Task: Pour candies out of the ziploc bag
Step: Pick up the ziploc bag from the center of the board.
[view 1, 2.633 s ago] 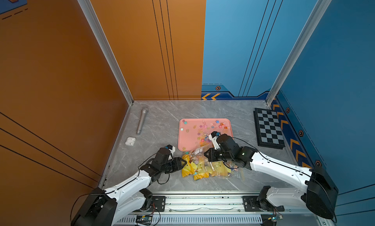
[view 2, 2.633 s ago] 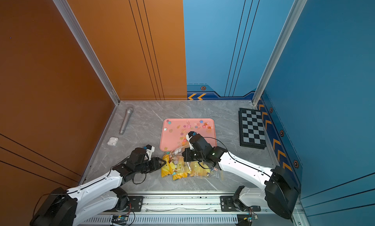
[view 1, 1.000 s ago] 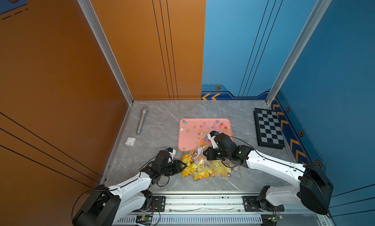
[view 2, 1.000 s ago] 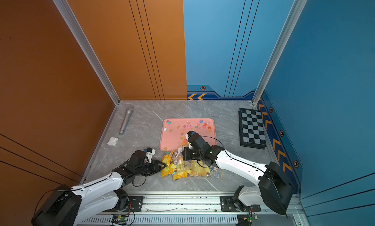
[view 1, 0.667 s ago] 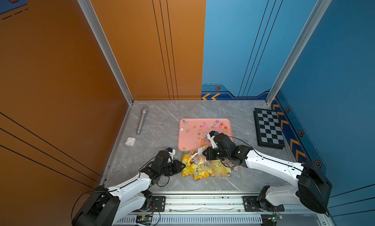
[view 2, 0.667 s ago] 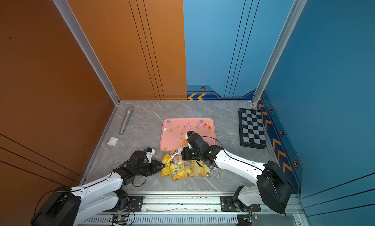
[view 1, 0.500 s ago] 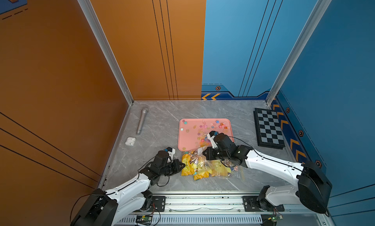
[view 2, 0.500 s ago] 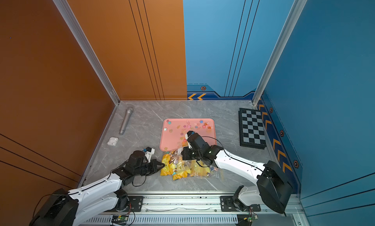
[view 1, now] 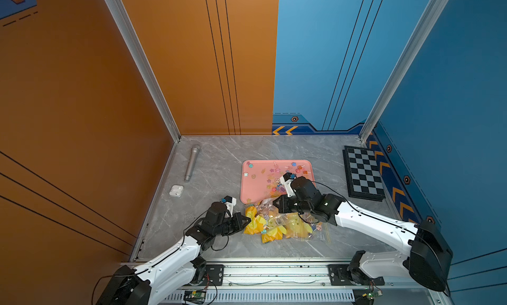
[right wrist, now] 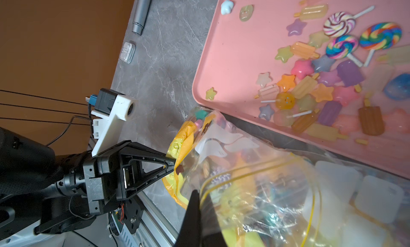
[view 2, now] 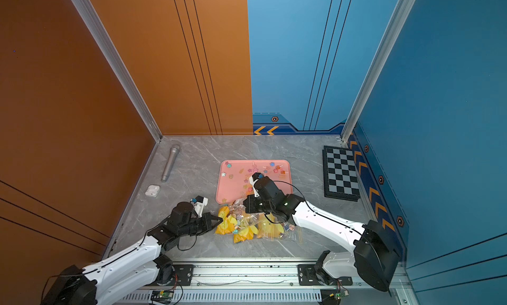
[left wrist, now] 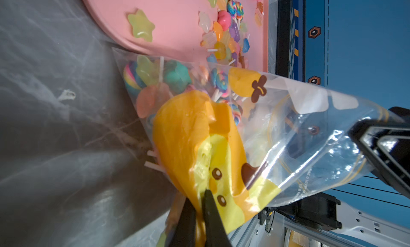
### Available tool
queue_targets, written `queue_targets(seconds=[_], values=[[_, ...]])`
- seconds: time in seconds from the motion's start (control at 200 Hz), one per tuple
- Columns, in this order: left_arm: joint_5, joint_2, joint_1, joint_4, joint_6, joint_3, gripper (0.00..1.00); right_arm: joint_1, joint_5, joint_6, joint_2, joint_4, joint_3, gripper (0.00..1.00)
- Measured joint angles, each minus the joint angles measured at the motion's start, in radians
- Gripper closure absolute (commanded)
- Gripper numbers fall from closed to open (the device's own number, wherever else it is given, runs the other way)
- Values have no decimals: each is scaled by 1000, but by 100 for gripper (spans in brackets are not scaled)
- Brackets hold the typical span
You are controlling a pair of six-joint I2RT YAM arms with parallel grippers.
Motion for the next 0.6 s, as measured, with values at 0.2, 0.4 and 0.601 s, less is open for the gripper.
queue_targets(seconds=[0.2,0.4,0.601], values=[[-1,-41,2,-52,1,45,100,0,0,-5,-35,-8,3,100],[-8,-38,16,-82,4,82,100,-15,0,-19,-37,-41,24,100],[-13,-9,31,-82,7,102,100,-40,-6,-31,-47,-69,55,100]])
